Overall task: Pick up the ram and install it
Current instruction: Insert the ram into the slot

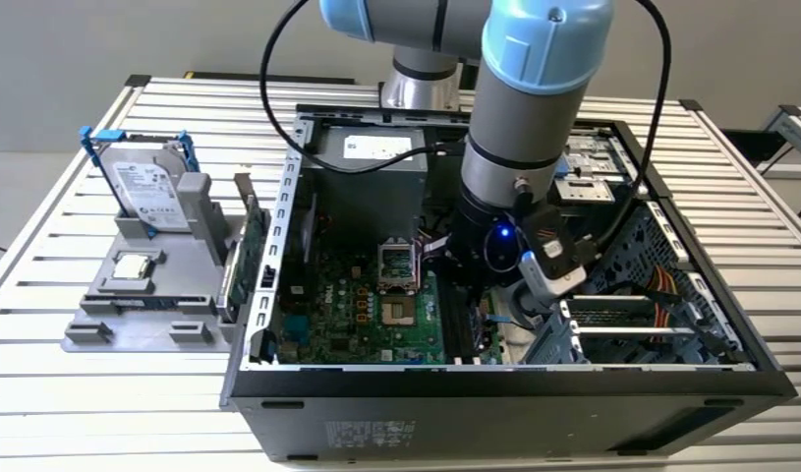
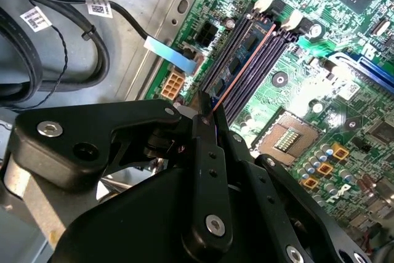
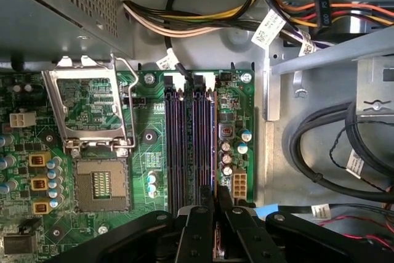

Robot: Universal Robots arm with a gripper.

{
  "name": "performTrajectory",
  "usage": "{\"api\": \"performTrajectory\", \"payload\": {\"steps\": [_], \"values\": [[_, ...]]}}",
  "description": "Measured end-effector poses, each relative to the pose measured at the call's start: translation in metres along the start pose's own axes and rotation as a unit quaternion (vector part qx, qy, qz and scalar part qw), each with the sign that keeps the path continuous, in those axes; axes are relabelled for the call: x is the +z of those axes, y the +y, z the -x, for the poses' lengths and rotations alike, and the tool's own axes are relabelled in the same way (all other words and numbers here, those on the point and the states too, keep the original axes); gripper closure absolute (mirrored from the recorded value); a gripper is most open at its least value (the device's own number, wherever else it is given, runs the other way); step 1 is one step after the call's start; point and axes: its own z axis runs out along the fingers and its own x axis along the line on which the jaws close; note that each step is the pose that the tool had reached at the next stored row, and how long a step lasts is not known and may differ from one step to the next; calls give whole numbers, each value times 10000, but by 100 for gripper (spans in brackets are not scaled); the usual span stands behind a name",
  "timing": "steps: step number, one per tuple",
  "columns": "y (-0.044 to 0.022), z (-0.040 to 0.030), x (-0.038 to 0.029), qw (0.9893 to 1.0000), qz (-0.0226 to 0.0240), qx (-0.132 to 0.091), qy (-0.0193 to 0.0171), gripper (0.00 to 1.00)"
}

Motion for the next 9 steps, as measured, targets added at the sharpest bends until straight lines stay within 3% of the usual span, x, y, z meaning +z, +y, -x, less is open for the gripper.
{"api": "performTrajectory", "payload": {"steps": [9], "values": [[3, -3, 21, 10000, -5, -4, 5, 100]]}}
